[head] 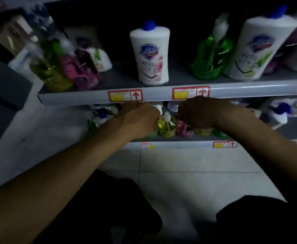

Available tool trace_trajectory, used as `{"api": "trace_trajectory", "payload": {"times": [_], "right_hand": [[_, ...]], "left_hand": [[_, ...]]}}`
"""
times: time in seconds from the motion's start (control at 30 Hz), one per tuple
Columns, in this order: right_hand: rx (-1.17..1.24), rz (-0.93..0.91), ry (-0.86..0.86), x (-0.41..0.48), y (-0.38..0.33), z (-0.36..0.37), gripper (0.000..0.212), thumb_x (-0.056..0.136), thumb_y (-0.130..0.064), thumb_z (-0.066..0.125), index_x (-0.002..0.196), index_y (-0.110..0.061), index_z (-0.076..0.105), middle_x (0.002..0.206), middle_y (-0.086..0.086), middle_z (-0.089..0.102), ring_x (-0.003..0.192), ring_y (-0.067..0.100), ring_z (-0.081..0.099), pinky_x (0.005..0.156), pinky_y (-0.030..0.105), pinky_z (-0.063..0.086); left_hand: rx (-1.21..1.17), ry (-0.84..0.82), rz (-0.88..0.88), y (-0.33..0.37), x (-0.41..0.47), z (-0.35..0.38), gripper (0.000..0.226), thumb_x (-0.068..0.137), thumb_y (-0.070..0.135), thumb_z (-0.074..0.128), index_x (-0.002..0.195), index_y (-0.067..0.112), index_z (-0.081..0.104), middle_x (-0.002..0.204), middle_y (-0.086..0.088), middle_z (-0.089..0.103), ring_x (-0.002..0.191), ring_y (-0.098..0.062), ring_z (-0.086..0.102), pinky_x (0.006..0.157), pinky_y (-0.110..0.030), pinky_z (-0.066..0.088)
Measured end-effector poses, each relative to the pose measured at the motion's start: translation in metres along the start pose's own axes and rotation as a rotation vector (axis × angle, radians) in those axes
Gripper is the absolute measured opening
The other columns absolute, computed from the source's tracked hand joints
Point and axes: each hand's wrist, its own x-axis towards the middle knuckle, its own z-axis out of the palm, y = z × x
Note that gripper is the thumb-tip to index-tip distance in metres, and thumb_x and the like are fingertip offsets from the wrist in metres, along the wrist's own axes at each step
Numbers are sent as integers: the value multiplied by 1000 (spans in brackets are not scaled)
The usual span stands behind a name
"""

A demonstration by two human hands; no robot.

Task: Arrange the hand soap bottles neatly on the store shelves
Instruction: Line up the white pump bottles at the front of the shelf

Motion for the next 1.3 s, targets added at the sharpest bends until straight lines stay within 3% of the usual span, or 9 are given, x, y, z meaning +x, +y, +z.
{"api": "trace_trajectory", "payload": {"times": [0.17,0.27,0.4,0.73,0.87,1.0,1.13,1.2,1.3], "right_hand": [[124,128,474,-44,-47,10,31,97,-28,43,118,-13,60,122,19,60,109,37,59,89,40,50],[150,146,626,-68,-76,-2,26,95,-24,46,111,-10,60,113,22,63,102,40,61,80,40,48],[140,115,819,-95,-118,-19,23,93,-21,47,105,-8,62,102,20,63,92,40,62,73,41,52],[182,66,825,-28,-159,-45,20,93,-24,45,102,-19,62,105,12,63,94,37,62,79,47,54],[155,16,777,29,-157,-61,21,91,-25,42,96,-18,62,99,10,62,90,35,62,75,45,54],[205,-64,768,44,-177,-90,20,93,-26,46,101,-20,62,104,8,62,94,32,63,79,45,53],[222,-94,819,27,-183,-115,17,92,-31,47,101,-25,61,104,-1,65,97,24,63,80,42,53],[246,-127,865,10,-184,-128,16,93,-33,49,100,-27,62,100,-6,67,95,18,63,79,37,52],[409,-203,1004,-16,-193,-143,12,94,-29,55,101,-30,64,85,-14,65,75,3,61,60,9,45]], "left_hand": [[3,269,-43,-19,-72,-14,26,93,28,45,106,21,66,103,-7,66,91,-28,62,65,-30,38],[80,409,-84,-39,-110,-37,21,91,28,50,103,20,65,91,-5,64,75,-24,57,58,-29,35],[-8,479,-127,-57,-146,-53,22,93,30,46,102,20,63,97,-6,64,82,-26,60,59,-30,35],[-284,690,-217,-131,-119,-30,20,94,29,44,89,19,61,86,-3,64,74,-22,58,61,-31,44],[-310,706,-282,-164,-101,-21,17,95,25,46,85,23,59,80,6,55,61,-6,43,50,-18,25],[-336,825,-273,-189,-103,-46,18,93,28,48,101,23,64,91,6,61,77,-14,57,62,-32,48],[-378,903,-221,-195,-102,-71,16,92,29,50,96,26,65,90,8,64,81,-12,59,69,-35,52],[-380,1029,-169,-198,-104,-88,18,91,29,50,94,23,67,91,9,66,81,-10,60,71,-33,53],[-498,1197,-143,-205,-117,-116,13,94,23,54,95,22,67,90,11,64,78,-3,57,68,-14,46]]}}
